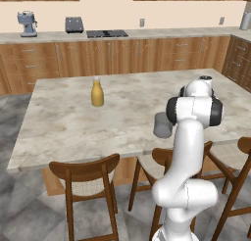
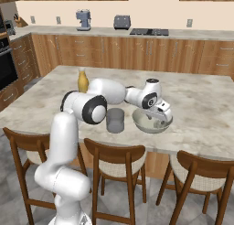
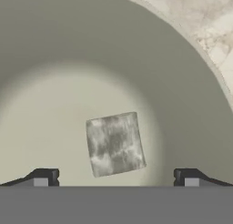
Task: There are two ice cubes in the ice bowl. Place both ice cubes in the glass cup.
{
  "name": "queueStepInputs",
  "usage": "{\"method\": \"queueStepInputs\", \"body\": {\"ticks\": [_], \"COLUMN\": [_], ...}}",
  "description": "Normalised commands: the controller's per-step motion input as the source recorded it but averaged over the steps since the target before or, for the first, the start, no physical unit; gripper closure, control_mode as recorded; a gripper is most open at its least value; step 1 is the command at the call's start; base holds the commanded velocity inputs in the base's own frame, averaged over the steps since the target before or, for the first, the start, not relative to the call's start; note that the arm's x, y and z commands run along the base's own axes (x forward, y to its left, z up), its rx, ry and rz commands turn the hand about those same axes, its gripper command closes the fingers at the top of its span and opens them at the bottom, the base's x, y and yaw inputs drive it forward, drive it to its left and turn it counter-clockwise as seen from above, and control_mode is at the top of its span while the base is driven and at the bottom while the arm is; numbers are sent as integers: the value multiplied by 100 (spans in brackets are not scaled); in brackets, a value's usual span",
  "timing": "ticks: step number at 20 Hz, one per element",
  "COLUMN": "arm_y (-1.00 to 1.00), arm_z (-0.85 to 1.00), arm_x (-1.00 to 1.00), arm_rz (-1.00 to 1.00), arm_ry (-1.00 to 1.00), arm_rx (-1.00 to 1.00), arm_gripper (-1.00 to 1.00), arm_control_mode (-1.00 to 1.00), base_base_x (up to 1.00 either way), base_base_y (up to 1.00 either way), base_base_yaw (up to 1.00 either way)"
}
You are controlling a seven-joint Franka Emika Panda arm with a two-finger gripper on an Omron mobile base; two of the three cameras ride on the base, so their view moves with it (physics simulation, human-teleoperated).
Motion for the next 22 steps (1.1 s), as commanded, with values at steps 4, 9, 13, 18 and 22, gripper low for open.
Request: {"method": "queueStepInputs", "body": {"ticks": [4,9,13,18,22], "arm_y": [-13,-21,-7,0,0], "arm_z": [-19,-22,-26,-31,-48], "arm_x": [31,19,6,7,3], "arm_rz": [0,0,0,-3,-4], "arm_ry": [-4,-4,0,0,0], "arm_rx": [0,0,0,0,0], "arm_gripper": [-100,-100,-100,-100,100], "arm_control_mode": [-100,-100,-100,-100,-100], "base_base_x": [0,0,0,0,0], "base_base_y": [0,0,0,0,0], "base_base_yaw": [0,0,0,0,0]}}
